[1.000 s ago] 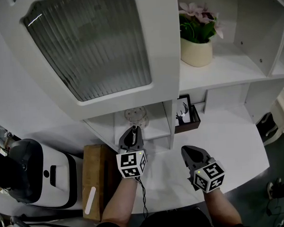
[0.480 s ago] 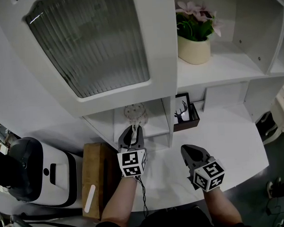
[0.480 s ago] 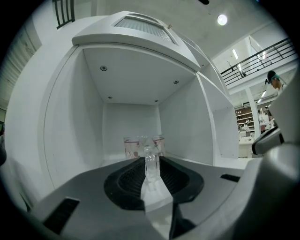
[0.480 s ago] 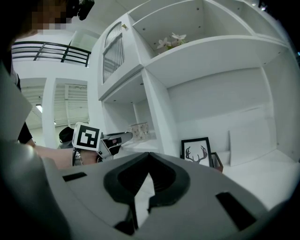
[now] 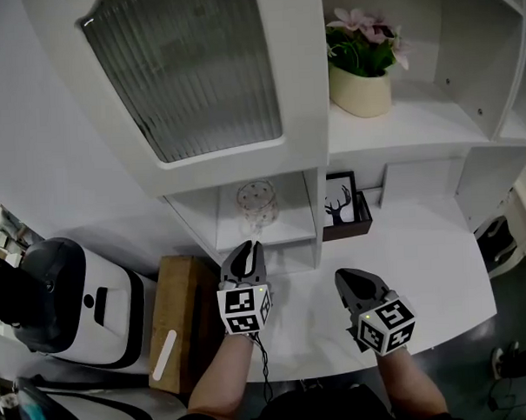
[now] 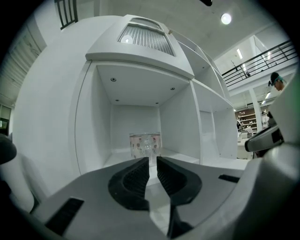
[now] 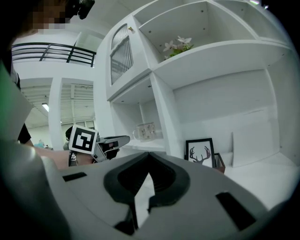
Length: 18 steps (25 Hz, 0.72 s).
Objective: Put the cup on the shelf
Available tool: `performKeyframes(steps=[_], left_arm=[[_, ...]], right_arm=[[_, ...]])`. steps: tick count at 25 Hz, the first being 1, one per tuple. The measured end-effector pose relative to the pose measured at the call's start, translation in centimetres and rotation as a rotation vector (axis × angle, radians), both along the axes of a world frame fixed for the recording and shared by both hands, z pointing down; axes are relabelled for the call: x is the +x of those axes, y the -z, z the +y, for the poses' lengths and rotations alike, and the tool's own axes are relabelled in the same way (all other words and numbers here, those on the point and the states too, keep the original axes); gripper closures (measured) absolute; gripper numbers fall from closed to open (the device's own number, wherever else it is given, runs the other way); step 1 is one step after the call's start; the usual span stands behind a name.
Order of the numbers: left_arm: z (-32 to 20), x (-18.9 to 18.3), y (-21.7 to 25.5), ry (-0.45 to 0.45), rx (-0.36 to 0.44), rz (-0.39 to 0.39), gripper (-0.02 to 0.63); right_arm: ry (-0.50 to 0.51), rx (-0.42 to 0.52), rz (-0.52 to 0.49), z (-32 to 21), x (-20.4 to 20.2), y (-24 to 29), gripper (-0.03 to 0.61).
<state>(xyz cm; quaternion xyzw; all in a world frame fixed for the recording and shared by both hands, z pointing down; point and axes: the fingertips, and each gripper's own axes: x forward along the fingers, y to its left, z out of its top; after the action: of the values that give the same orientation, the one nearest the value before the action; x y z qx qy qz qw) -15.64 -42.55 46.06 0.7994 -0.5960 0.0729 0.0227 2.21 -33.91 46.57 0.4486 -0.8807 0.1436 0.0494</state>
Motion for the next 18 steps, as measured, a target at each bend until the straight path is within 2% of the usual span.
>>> performKeyframes(steps=[3,18], left_arm=[[2.0,0.2,0.2,0.018,-0.008,0.013,0.607],[14.9,7.0,1.6,-0.015,-0.089,0.078,0.609]], right_arm=[[0.03,0.005,0.003,1.0,0.2,0.2,0.575],[0.176,0.028,0.016,7.4,3.3,1.9,0.575]])
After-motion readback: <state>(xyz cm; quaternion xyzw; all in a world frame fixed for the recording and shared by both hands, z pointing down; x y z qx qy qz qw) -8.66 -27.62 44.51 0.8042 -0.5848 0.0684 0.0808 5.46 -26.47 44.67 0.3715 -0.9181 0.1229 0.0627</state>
